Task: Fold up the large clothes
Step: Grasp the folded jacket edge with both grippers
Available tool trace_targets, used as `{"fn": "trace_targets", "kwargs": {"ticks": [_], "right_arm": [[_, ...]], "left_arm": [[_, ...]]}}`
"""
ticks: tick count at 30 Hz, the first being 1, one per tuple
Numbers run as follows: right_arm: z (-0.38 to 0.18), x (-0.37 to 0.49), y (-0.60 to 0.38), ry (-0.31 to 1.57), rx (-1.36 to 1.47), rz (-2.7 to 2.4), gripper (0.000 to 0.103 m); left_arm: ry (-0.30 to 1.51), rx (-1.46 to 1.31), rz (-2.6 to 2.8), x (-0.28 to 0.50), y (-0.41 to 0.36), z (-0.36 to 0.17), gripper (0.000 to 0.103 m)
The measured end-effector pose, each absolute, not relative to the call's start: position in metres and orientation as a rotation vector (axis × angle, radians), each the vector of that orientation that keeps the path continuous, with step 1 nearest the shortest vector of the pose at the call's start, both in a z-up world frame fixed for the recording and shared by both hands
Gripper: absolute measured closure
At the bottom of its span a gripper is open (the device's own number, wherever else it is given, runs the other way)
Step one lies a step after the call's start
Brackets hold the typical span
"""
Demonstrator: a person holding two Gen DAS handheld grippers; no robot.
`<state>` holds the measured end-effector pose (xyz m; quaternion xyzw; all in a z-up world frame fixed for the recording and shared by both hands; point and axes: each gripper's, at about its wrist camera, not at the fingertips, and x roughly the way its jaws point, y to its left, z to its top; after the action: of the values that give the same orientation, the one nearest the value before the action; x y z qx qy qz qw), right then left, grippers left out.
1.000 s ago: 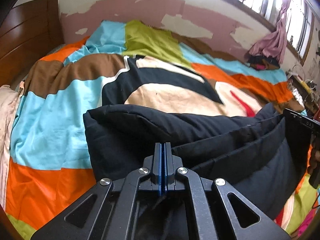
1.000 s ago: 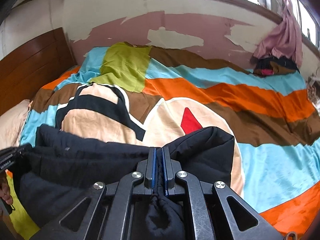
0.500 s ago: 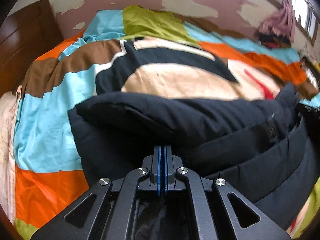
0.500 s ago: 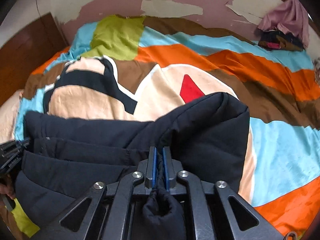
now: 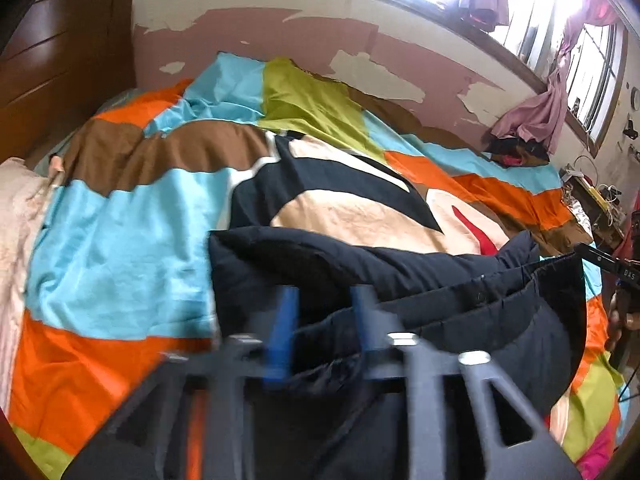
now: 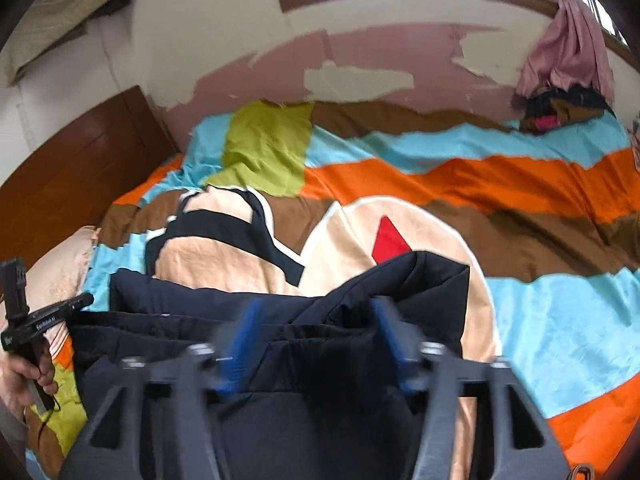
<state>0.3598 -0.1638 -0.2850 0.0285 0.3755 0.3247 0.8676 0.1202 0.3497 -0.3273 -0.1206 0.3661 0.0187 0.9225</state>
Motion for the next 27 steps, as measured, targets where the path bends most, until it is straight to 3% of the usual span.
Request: {"fn": "trace_targets", "kwargs": {"ticks": [1,12,13,14,20,21,23,27], "right_arm": [[-0.283,0.355,-0.167,0.781,0.032,0.693,0.03],[-0.332,0.355,-0.164,0.901,-0.211,0.647,0.029],[-0.335,0.354,-0.162,0.895,-0.228,0.639,0.036],[-0.337,0.354,-0.161,0.897,-0.235,0.636,0.058],[-0.342,0.351,-0.158,0.894,-0.235,0.643,0.08],[-0.341,0.35,-0.158,0.893,-0.229,0.647,0.086],[-0.338,0.347,-0.157,0.877,-0.234,0.644,0.089],[-0.328,0.345,-0.158,0.842,-0.219,0.645,0.093]], "left_arm": [[0.738,-0.247,0.032,0.111,0.352,-0.325,0.054],[0.877,-0.167,0.044,0.109,0.343,-0.368,0.053],[0.872,-0.166,0.04,0.108,0.342,-0.366,0.053],[0.861,-0.176,0.03,0.104,0.344,-0.365,0.053],[0.85,-0.2,0.016,0.098,0.352,-0.367,0.054],[0.859,-0.193,0.029,0.1,0.352,-0.369,0.057],[0.883,-0.172,0.051,0.106,0.349,-0.373,0.078],[0.862,-0.106,0.072,0.111,0.336,-0.373,0.09]]}}
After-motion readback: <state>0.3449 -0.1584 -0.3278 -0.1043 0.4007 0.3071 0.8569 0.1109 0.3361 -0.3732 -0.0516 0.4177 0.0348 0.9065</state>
